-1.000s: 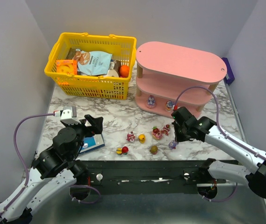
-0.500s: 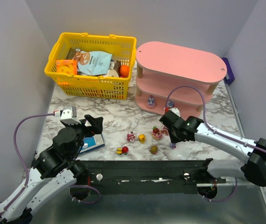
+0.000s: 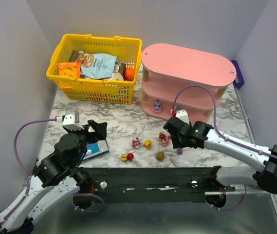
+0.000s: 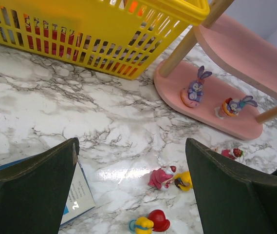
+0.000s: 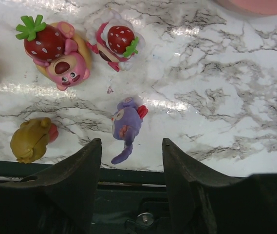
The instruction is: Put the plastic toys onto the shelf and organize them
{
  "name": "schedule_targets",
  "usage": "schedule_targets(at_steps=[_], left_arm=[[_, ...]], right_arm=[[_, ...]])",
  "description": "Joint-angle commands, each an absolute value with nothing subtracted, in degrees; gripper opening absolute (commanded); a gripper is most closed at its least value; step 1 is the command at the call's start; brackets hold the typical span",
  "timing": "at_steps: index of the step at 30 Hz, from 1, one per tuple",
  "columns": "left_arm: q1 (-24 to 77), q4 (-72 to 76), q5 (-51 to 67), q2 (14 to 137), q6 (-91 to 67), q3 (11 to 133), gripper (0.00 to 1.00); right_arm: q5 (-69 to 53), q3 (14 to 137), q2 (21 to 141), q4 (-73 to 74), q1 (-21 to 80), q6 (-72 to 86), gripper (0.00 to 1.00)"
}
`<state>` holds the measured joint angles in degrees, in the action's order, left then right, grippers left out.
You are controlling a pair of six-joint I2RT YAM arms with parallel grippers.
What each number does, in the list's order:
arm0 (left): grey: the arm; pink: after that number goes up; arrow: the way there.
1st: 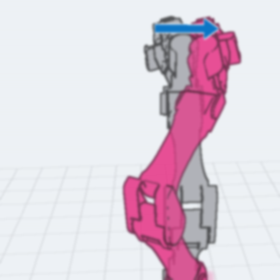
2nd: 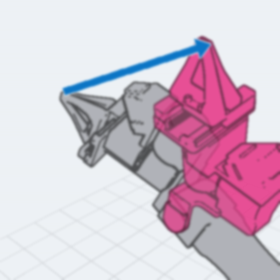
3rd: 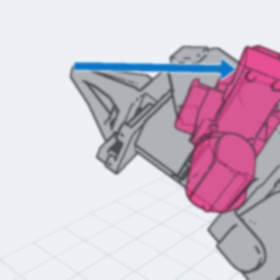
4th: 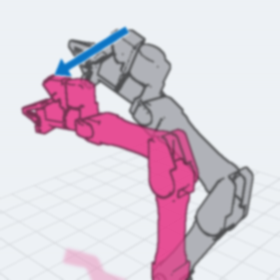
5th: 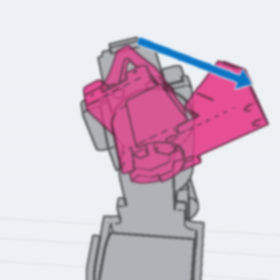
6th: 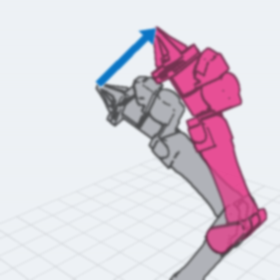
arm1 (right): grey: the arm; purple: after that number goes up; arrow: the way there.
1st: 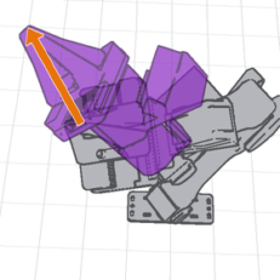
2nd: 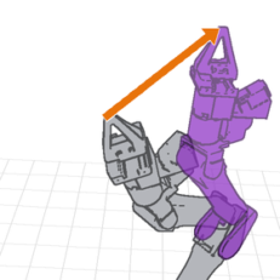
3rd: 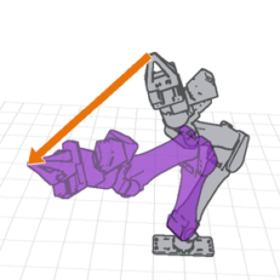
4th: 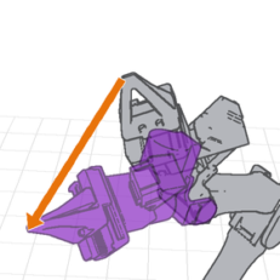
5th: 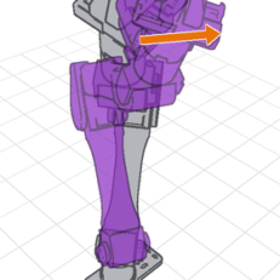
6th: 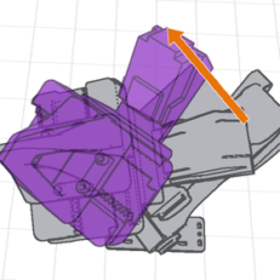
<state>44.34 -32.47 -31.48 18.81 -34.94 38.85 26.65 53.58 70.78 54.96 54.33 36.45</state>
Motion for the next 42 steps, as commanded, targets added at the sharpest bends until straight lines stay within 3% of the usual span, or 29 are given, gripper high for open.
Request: schedule_targets(at_steps=[1, 8, 12, 20, 28, 36, 42], left_arm=[[44.3, -32.0, -32.2, 17.8, -35.0, 38.8, 0.99], [44.3, -31.6, -31.7, 17.7, -35.2, 38.7, 0.99], [44.3, -31.1, -31.2, 17.8, -35.4, 38.2, 0.99], [44.3, -31.4, -31.2, 18.2, -35.6, 38.2, 0.99], [44.3, -31.6, -31.6, 18.3, -35.5, 38.3, 0.99], [44.3, -31.5, -31.6, 18.5, -35.5, 38.2, 0.99], [44.3, -31.6, -31.7, 18.7, -35.6, 38.3, 0.99]], right_arm=[[31.6, 55.5, 62.4, 57.0, 54.8, 44.1, 0.64], [27.5, 46.2, 47.4, 49.1, 54.8, 63.6, 0.69], [21.0, 36.2, 40.4, 35.8, 54.8, 74.9, 0.70], [20.2, 29.8, 42.2, 32.9, 54.8, 91.9, 0.69], [20.6, 28.8, 43.1, 34.3, 54.8, 92.8, 0.62], [21.3, 36.6, 44.2, 31.7, 54.8, 75.3, 0.58], [18.6, 40.3, 53.5, 30.9, 54.8, 69.3, 0.43]])
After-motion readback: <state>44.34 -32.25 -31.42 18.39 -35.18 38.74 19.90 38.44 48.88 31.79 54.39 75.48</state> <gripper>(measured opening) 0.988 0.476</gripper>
